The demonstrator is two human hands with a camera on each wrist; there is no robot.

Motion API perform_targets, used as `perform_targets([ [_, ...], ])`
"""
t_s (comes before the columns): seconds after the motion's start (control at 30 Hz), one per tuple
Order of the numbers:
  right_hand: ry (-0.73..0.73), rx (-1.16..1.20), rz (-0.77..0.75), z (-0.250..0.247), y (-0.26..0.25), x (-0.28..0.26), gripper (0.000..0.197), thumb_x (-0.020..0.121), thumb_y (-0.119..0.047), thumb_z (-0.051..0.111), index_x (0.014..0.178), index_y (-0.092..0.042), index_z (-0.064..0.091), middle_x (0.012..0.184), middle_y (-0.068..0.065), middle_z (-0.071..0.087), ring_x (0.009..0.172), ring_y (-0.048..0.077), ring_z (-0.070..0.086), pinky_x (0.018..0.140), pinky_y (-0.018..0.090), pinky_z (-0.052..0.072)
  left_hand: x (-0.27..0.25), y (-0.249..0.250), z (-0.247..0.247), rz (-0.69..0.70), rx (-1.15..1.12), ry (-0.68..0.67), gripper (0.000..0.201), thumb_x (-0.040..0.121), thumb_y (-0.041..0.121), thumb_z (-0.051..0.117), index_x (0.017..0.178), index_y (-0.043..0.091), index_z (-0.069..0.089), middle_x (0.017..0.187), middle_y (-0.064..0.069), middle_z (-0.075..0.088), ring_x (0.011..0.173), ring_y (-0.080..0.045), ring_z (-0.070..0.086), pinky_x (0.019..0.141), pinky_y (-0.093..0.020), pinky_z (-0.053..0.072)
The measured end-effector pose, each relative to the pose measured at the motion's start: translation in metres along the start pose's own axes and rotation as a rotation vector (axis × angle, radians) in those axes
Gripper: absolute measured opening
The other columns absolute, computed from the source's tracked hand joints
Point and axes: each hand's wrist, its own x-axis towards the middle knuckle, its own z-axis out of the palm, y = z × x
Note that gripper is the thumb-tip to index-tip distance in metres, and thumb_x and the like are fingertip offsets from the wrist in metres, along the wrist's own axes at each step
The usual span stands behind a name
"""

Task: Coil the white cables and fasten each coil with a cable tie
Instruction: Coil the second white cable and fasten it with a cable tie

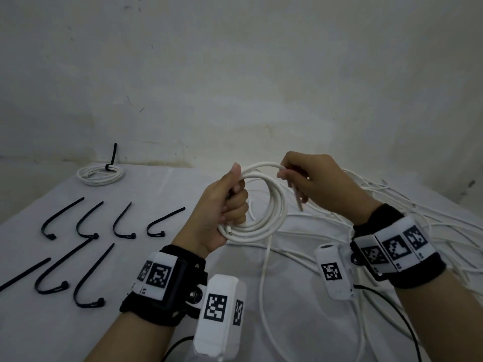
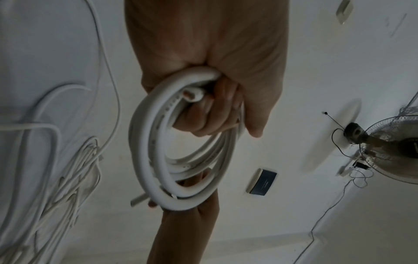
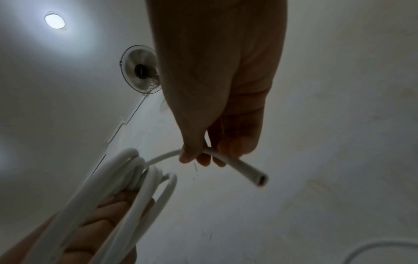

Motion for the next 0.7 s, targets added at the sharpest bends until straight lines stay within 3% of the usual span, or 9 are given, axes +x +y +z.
perform_targets([
  [0.1, 0.071, 0.335, 0.098, 0.009, -0.006, -0.002, 0.018, 0.094, -0.013, 0.054, 0.077, -0.008, 0.054, 0.062, 0.005, 0.059, 0.049, 0.016, 0.059, 0.049, 0.025, 0.053, 0.001, 0.000, 0.000, 0.009, -0.028, 0.010, 0.033, 0.078, 0.041, 0.051, 0.057, 0.017, 0.039, 0.036, 0.010, 0.024, 0.026, -0.001, 0.019, 0.031, -0.014, 0.016],
  [0.2, 0.128, 0.522, 0.147, 0.020, -0.013, -0.001, 0.019, 0.096, -0.014, 0.052, 0.077, -0.009, 0.054, 0.067, 0.008, 0.061, 0.056, 0.012, 0.061, 0.050, 0.020, 0.051, 0.001, 0.000, 0.000, 0.022, -0.044, 0.022, 0.033, 0.078, 0.040, 0.051, 0.058, 0.017, 0.039, 0.036, 0.009, 0.024, 0.026, -0.001, 0.020, 0.030, -0.013, 0.020],
  [0.3, 0.144, 0.702, 0.170, 0.032, -0.017, -0.002, 0.019, 0.096, -0.018, 0.051, 0.083, -0.005, 0.055, 0.075, 0.022, 0.064, 0.059, 0.019, 0.064, 0.050, 0.022, 0.049, 0.002, 0.000, 0.000, 0.032, -0.044, 0.042, 0.033, 0.077, 0.040, 0.052, 0.059, 0.017, 0.037, 0.036, 0.010, 0.024, 0.027, -0.001, 0.019, 0.030, -0.013, 0.019],
  [0.37, 0.130, 0.855, 0.195, 0.038, -0.020, -0.005, 0.019, 0.095, -0.021, 0.051, 0.090, -0.003, 0.056, 0.069, 0.016, 0.065, 0.055, 0.019, 0.064, 0.050, 0.024, 0.049, 0.002, 0.001, 0.000, 0.045, -0.028, 0.067, 0.033, 0.077, 0.040, 0.052, 0.059, 0.017, 0.036, 0.037, 0.009, 0.025, 0.027, -0.001, 0.019, 0.031, -0.014, 0.017],
  [0.47, 0.122, 0.954, 0.227, 0.044, -0.023, -0.009, 0.017, 0.095, -0.020, 0.050, 0.108, -0.011, 0.057, 0.066, 0.011, 0.064, 0.055, 0.014, 0.062, 0.051, 0.022, 0.048, 0.003, 0.000, -0.001, 0.066, -0.003, 0.127, 0.036, 0.080, 0.040, 0.052, 0.060, 0.017, 0.034, 0.037, 0.009, 0.024, 0.028, -0.002, 0.019, 0.032, -0.014, 0.018],
  [0.6, 0.135, 0.933, 0.217, 0.047, -0.031, -0.014, 0.012, 0.099, -0.015, 0.046, 0.101, -0.017, 0.058, 0.063, 0.006, 0.065, 0.058, 0.016, 0.062, 0.054, 0.024, 0.050, 0.004, 0.000, 0.000, 0.116, 0.038, 0.236, 0.041, 0.094, 0.035, 0.046, 0.060, 0.017, 0.032, 0.038, 0.008, 0.024, 0.030, -0.004, 0.019, 0.034, -0.016, 0.018],
  [0.7, 0.141, 0.929, 0.229, 0.049, -0.038, -0.015, 0.020, 0.099, -0.026, 0.043, 0.100, -0.014, 0.059, 0.070, 0.008, 0.066, 0.065, 0.019, 0.063, 0.060, 0.032, 0.054, 0.005, 0.001, 0.001, 0.158, 0.048, 0.292, 0.042, 0.096, 0.034, 0.044, 0.060, 0.018, 0.030, 0.039, 0.008, 0.022, 0.031, -0.005, 0.018, 0.035, -0.016, 0.018],
])
